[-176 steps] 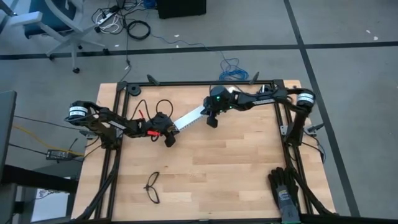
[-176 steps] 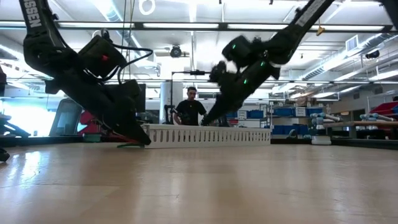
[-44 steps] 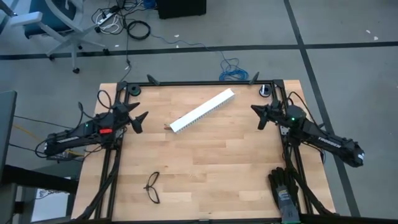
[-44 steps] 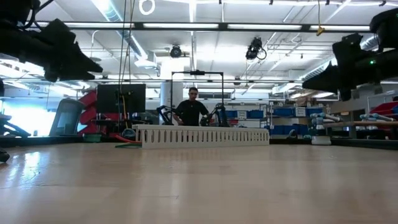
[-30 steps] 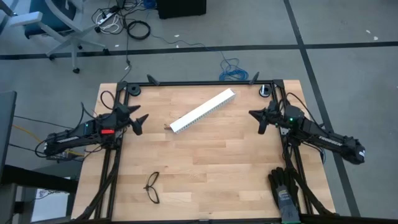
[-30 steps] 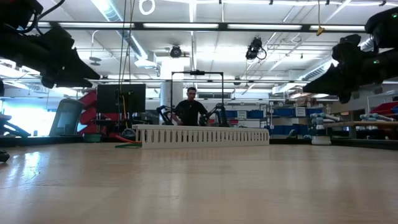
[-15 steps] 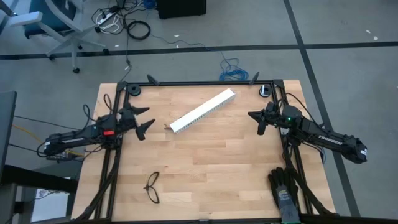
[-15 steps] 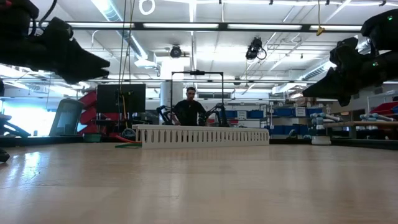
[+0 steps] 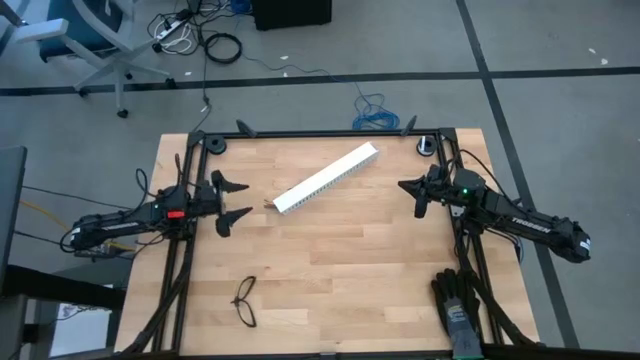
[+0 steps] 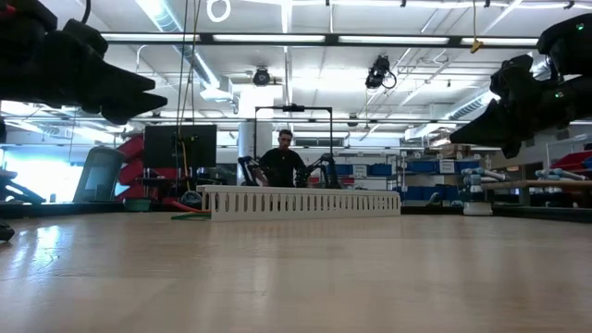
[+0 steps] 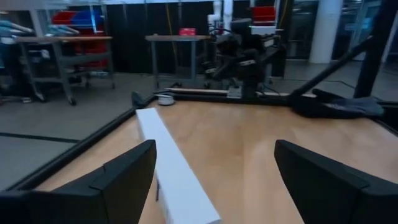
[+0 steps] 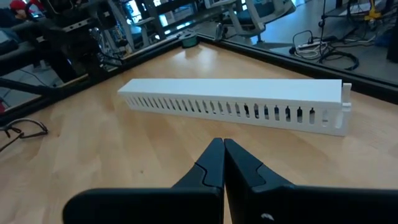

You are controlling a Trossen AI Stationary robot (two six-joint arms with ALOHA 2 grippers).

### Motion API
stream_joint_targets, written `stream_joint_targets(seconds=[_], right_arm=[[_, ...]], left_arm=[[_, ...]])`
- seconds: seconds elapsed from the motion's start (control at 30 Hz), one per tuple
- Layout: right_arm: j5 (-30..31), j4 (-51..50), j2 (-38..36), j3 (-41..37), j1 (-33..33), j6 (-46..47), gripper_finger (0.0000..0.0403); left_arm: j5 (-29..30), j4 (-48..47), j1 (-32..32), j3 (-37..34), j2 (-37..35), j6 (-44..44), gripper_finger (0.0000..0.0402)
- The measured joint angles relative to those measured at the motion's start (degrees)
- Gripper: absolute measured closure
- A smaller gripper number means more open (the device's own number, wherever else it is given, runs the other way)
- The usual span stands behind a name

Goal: Ziptie cables
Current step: Return to Home Position

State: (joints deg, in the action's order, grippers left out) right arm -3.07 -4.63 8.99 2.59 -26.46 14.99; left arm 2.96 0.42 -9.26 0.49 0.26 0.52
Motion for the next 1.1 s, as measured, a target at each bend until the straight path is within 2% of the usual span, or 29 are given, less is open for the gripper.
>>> stream_joint_targets(seconds=[0.27,0.7,1.1], right_arm=[[-0.2,0.3,0.0,0.0,0.0,6.4,0.0403],[-0.2,6.2,0.0,-0.3,0.0,5.4,0.0403],[-0.2,6.4,0.0,-0.2,0.0,5.4,0.0403]], left_arm=[[-0.5,-0.2,0.0,0.0,0.2,3.9,0.0062],[-1.2,0.0,0.0,0.0,3.2,7.2,0.0062],[-1.3,4.2,0.0,0.0,3.2,7.2,0.0062]])
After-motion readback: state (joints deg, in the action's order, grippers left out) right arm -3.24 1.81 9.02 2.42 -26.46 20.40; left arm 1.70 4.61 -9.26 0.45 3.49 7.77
